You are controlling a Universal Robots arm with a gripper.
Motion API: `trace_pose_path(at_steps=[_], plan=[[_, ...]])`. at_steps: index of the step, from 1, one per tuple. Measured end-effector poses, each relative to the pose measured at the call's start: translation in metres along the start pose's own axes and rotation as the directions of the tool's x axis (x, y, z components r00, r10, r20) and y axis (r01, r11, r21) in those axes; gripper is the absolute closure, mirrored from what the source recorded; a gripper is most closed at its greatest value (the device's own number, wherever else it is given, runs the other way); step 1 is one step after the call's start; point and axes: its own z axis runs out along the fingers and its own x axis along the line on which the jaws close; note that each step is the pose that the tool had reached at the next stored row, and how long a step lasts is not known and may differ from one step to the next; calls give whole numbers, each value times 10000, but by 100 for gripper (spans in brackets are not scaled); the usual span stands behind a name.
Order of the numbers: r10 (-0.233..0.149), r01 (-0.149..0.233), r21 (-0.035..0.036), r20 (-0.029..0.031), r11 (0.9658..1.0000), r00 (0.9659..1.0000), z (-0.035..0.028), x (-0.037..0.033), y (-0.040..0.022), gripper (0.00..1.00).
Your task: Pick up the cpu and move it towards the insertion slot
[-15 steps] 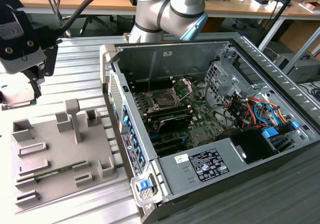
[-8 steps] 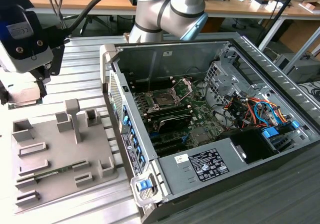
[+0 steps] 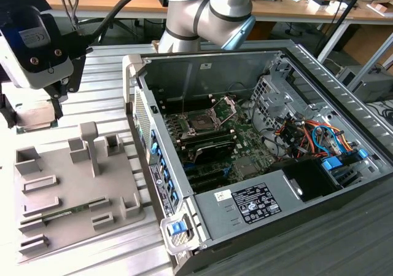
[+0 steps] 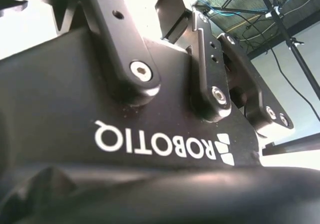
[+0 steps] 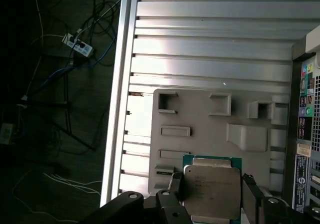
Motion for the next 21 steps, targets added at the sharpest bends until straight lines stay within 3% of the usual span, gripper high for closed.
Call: trace_pose_path(at_steps=[21], plan=[[0,0,1,1,10000,10000,0,-227,-22,45]])
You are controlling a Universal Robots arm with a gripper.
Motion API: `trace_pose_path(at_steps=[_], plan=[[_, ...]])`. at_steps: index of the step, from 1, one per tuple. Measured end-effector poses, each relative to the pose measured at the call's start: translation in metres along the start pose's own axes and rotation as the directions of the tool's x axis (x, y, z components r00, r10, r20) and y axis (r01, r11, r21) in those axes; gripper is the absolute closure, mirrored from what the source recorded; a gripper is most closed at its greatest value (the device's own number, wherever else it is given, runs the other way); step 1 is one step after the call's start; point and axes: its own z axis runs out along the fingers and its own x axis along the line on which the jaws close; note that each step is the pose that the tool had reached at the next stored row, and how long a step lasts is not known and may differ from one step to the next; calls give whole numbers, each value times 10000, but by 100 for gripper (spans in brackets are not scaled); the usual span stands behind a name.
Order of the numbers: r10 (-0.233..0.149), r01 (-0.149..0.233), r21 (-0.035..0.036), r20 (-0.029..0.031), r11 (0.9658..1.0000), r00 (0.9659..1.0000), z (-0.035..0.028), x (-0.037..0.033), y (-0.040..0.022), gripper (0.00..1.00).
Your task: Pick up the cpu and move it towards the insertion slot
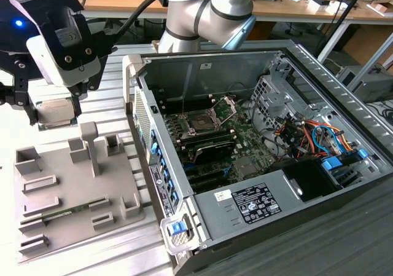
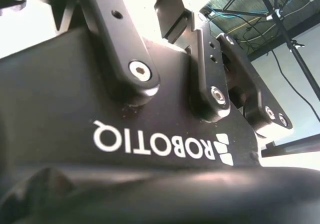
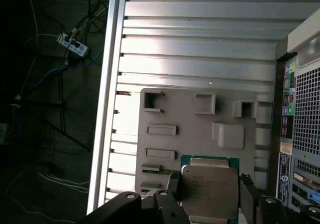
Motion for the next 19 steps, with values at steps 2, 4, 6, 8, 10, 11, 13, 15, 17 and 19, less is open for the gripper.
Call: trace_pose_path(at_steps=[2,4,6,8,10,11,13,15,17,19], plan=[[1,-1,2,-2,10000,10000,-1,-21,-2,45],[0,0,1,-1,10000,10000,-1,-43,-4,45],[0,0,1,-1,10000,10000,-1,-63,-6,45],[0,0,1,-1,10000,10000,-1,-82,-8,45],[0,0,1,-1,10000,10000,-1,-106,-11,45],[0,0,1,-1,10000,10000,-1,-123,-12,45],[0,0,1,-1,10000,10000,-1,-148,-15,45],[1,-1,1,-1,10000,10000,-1,-169,-17,45],[0,0,1,-1,10000,10000,-1,-188,-19,45],[1,-1,1,-1,10000,10000,-1,-205,-20,45]])
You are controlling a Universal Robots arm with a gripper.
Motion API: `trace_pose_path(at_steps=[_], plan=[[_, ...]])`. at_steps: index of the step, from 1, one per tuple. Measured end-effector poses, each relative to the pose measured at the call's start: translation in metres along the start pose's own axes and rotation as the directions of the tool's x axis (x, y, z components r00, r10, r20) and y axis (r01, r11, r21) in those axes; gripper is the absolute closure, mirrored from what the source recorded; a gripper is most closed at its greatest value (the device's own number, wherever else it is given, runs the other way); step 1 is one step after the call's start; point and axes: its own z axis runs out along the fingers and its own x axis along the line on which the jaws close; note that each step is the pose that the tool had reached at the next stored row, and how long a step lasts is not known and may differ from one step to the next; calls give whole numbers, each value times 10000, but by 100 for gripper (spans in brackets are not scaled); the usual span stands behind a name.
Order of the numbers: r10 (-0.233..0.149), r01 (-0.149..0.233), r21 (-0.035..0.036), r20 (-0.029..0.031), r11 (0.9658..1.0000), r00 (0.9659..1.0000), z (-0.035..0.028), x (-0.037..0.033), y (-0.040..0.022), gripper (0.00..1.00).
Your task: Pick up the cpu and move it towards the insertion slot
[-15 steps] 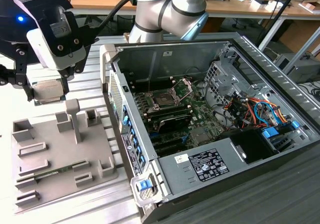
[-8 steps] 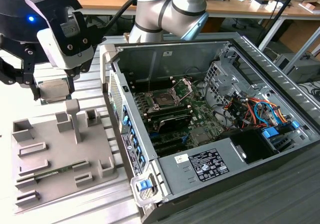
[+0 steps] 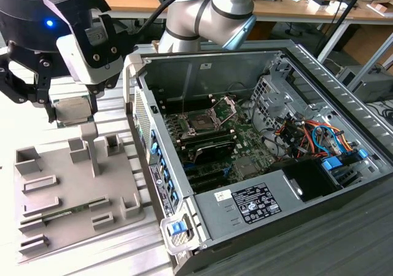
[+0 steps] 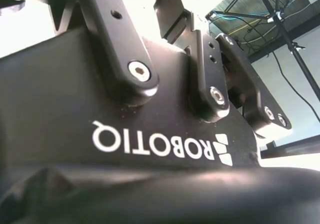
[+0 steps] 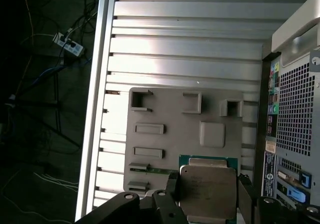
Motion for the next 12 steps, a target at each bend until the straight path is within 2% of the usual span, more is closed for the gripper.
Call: trace_pose_path(at_steps=[12], plan=[[0,0,0,0,10000,10000,0,-108,-11,45]])
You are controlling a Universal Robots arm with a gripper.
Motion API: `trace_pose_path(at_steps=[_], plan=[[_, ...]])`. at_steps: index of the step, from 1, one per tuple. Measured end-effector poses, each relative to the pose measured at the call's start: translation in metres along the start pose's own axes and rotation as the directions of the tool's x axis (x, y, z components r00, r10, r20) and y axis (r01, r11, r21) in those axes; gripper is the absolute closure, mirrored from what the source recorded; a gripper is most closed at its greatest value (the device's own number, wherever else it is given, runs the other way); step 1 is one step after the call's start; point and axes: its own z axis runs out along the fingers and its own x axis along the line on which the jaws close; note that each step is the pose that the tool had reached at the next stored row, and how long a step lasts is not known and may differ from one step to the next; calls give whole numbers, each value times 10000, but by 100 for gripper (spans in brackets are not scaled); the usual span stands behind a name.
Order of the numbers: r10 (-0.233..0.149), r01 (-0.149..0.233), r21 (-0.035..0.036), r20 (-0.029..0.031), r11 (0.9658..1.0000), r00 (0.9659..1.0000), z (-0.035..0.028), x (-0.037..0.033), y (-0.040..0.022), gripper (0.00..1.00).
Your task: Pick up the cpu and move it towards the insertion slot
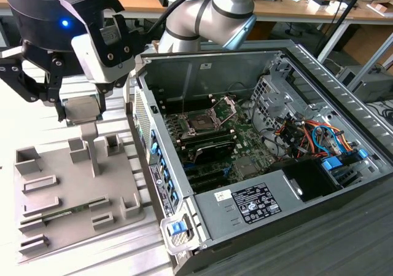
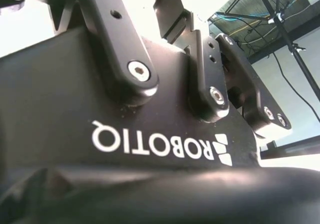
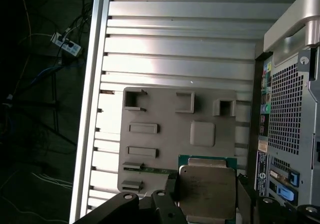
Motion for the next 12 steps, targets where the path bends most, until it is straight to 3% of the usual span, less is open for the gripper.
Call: trace_pose_path(at_steps=[12], plan=[[1,-1,2,-1,10000,10000,-1,-133,-13,45]])
